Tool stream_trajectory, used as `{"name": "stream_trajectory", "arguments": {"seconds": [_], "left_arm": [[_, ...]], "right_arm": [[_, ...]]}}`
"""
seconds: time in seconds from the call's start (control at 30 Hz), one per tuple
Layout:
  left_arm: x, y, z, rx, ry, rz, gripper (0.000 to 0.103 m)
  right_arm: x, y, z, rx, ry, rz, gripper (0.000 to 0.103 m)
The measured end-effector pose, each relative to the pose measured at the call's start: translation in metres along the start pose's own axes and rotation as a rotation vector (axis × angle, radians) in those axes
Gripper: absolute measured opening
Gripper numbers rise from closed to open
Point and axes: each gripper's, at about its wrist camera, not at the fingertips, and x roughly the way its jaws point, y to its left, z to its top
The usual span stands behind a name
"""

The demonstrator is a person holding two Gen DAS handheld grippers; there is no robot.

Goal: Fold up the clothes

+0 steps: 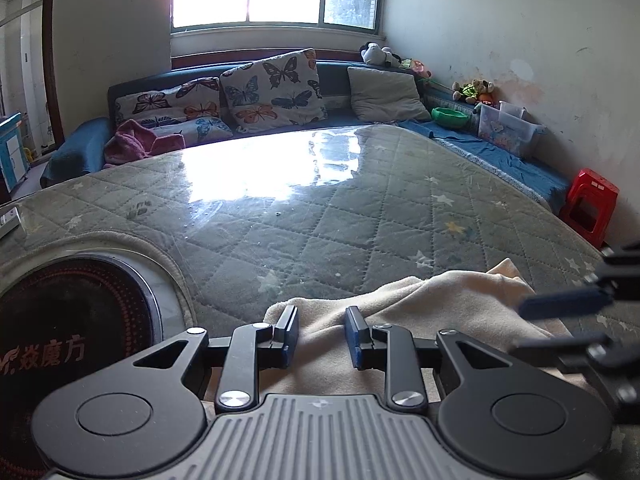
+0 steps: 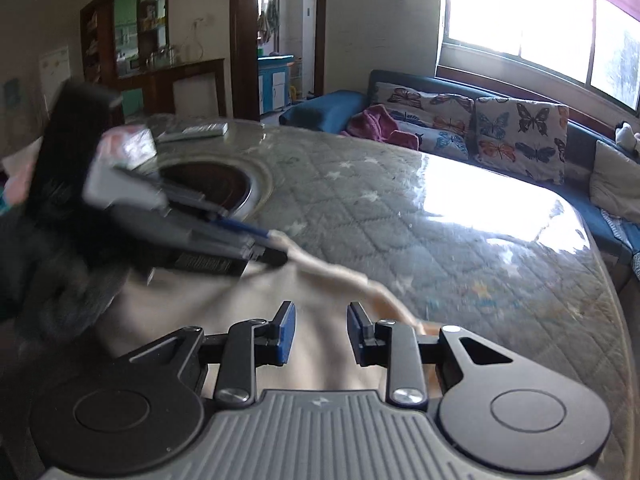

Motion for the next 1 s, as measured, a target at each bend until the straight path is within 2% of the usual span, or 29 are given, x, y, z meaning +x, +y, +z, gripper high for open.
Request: {"name": "stream_trajectory", "arguments": {"seconds": [0.17, 0.33, 0.6, 0.8, 1.0], "left_arm": [[0.001, -0.004, -0.002, 0.017, -0.005, 0.02, 0.029], [-0.003, -0.005, -0.001, 0.009, -0.014, 0.027, 0.029], [-0.054, -0.015, -0.018, 0.034, -0.071, -0.036, 0.028], [-0.084, -0.028, -0.047, 0.054, -0.06, -0.094, 0.028], [-0.084, -0.043, -0.063, 0.045, -0.037, -0.122, 0.028]], "right_arm": [[-0.016, 0.007, -0.03, -0.012, 0.023, -0.057, 0.028], [-0.032, 0.0, -0.044, 0.037, 0.02, -0.097, 0.028], [-0.043, -0.004, -0.049, 0.053, 0.002, -0.115, 0.028], [-0.041, 0.011, -0.035, 0.022, -0.035, -0.047, 0.028], [-0.026, 0.03, -0.033, -0.012, -0.024, -0.001, 0.028]]}}
